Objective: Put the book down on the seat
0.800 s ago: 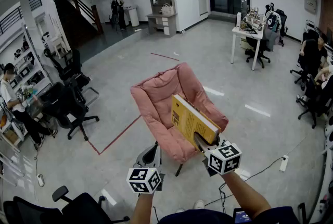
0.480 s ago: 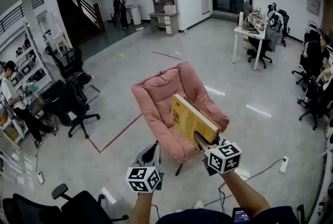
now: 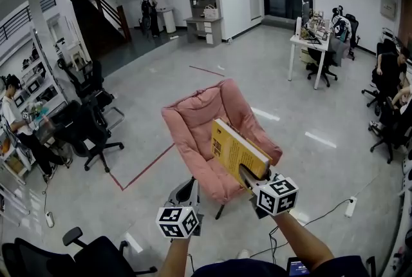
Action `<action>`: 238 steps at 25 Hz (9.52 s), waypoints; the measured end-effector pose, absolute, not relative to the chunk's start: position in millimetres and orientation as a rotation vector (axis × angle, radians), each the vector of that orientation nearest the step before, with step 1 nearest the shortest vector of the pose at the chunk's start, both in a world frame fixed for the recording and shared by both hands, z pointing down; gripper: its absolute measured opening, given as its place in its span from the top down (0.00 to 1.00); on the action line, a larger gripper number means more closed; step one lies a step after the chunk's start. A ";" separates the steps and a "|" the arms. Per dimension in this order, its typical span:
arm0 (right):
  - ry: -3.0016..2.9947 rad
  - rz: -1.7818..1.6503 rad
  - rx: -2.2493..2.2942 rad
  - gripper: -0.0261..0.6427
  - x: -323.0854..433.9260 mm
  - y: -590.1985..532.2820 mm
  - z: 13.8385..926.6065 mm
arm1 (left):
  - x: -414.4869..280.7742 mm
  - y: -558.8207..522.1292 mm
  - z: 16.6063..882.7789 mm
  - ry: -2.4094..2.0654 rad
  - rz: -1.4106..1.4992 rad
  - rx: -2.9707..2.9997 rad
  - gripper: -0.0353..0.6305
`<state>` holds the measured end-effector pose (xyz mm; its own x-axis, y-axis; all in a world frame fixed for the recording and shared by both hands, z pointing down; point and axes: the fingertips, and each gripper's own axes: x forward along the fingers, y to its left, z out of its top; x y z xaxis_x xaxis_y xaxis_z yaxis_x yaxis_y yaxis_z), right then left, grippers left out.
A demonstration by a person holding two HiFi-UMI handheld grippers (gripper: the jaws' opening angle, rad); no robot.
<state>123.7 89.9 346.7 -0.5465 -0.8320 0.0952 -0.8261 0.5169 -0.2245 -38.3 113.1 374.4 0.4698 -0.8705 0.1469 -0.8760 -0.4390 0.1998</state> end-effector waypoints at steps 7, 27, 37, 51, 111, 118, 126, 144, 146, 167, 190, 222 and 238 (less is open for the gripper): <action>2.719 -0.385 -1.456 0.73 135.6 83.1 347.9 | -21.8 107.8 376.9 -1.505 0.042 2.471 0.94; 2.757 -0.396 -1.395 0.73 162.0 56.5 359.6 | 9.7 89.6 389.6 -1.533 0.009 2.419 0.94; 2.774 -0.404 -1.376 0.73 162.2 52.1 361.3 | 16.6 93.3 392.7 -1.530 0.025 2.415 0.94; 2.791 -0.386 -1.355 0.73 145.3 39.2 360.6 | 1.3 82.6 395.5 -1.547 -0.011 2.401 0.94; 2.769 -0.425 -1.409 0.73 78.7 -138.0 353.8 | -62.7 -109.7 384.6 -1.468 -0.001 2.415 0.94; 2.763 -0.445 -1.434 0.73 69.5 -162.5 359.4 | -71.7 -134.7 385.3 -1.450 -0.005 2.424 0.94; 2.770 -0.450 -1.435 0.73 50.0 -185.8 362.8 | -90.1 -155.9 390.4 -1.426 0.009 2.427 0.94; 2.747 -0.500 -1.488 0.73 31.3 -202.8 381.6 | -101.5 -175.6 412.2 -1.356 0.034 2.425 0.94; 2.746 -0.504 -1.496 0.73 28.2 -202.0 385.2 | -105.7 -175.9 416.2 -1.351 0.032 2.418 0.94; 2.747 -0.590 -1.593 0.73 36.3 -200.8 421.3 | -101.1 -177.8 449.0 -1.280 0.058 2.373 0.94; 2.846 -0.767 -1.604 0.73 51.9 -259.0 485.3 | -90.0 -227.3 498.0 -1.304 0.117 2.258 0.94; 2.995 -1.041 -1.589 0.73 54.1 -287.3 593.1 | -85.0 -248.7 594.0 -1.303 0.159 2.041 0.94; 3.042 -1.182 -1.556 0.73 53.7 -286.2 648.1 | -77.6 -245.9 632.4 -1.298 0.208 1.979 0.94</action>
<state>53.7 -286.2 648.1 -0.5397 -0.5349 0.6500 -0.8335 0.4480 -0.3233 -77.6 -245.9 632.4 0.4730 -0.7227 0.5039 -0.8439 -0.2072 0.4949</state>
